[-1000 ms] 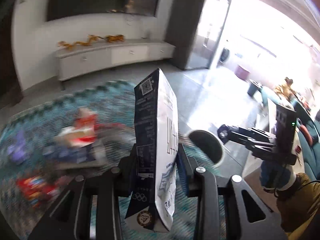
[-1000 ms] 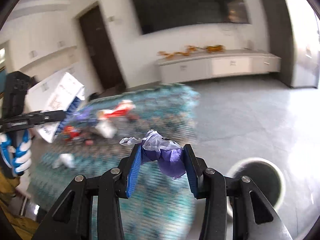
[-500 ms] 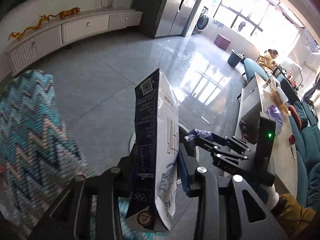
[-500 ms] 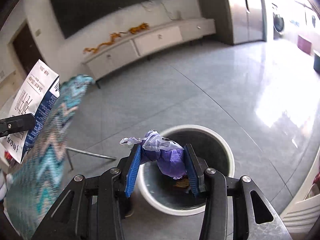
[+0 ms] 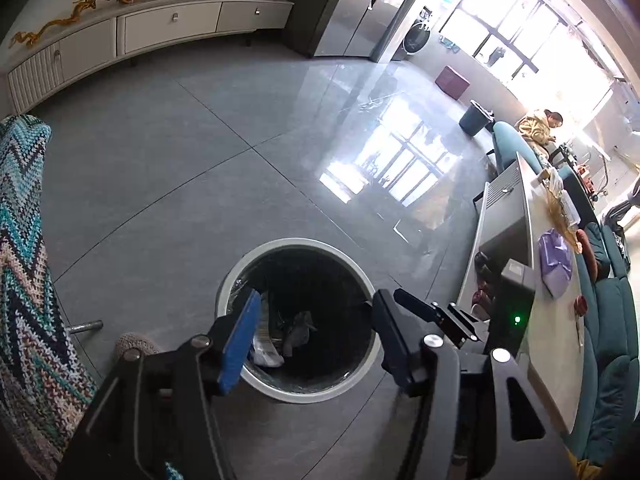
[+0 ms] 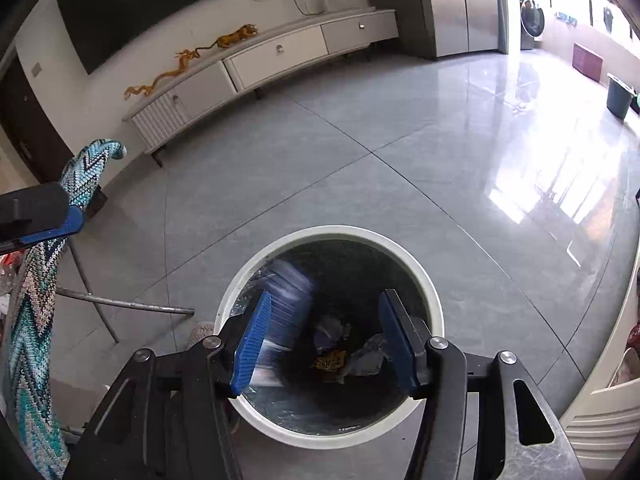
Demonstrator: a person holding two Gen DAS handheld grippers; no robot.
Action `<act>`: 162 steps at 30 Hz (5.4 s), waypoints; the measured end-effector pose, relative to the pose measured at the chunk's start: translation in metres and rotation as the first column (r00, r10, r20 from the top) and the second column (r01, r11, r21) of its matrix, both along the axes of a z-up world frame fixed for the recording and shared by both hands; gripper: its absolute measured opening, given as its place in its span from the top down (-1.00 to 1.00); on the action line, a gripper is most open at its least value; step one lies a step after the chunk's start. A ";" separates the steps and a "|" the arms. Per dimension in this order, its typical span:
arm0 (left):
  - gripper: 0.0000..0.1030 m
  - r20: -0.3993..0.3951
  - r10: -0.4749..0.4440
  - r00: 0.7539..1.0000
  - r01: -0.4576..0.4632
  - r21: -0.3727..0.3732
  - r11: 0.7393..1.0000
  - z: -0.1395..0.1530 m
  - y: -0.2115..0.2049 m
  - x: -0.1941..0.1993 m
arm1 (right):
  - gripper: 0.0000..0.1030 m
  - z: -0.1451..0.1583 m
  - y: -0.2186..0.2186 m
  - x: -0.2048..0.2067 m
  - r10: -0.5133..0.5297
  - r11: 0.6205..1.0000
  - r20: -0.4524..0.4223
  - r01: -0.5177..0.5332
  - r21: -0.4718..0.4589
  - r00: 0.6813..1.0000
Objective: Collect trash
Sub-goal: 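Open both grippers over the grey bin to drop the bag and plastic, then move both grippers back over the blanket toward the remaining trash, then grasp the blue milk carton with the right gripper while the left gripper grasps the red chip bag, then carry both items over the grey bin and open both grippers to drop them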
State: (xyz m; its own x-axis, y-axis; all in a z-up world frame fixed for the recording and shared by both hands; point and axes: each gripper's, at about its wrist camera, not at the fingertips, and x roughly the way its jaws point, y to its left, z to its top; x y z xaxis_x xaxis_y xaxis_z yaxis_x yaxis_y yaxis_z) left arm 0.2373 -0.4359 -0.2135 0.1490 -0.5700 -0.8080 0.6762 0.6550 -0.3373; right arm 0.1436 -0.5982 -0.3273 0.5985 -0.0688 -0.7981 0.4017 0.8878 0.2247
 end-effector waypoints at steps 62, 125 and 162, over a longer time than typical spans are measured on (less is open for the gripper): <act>-0.44 0.420 0.646 0.638 -0.689 -0.064 0.722 0.080 0.517 -0.094 | -0.17 0.203 0.345 0.001 0.576 0.810 0.206 -0.518 -0.276 0.791; 0.63 0.504 0.622 0.600 -0.677 -0.095 0.730 0.127 0.503 -0.112 | 0.55 0.230 0.458 0.011 0.826 0.564 0.263 -0.748 -0.351 0.499; 0.57 0.223 0.112 0.968 -0.134 0.087 0.987 0.025 0.024 -0.036 | 0.54 0.053 0.022 -0.023 0.039 0.997 0.132 -0.047 0.059 0.990</act>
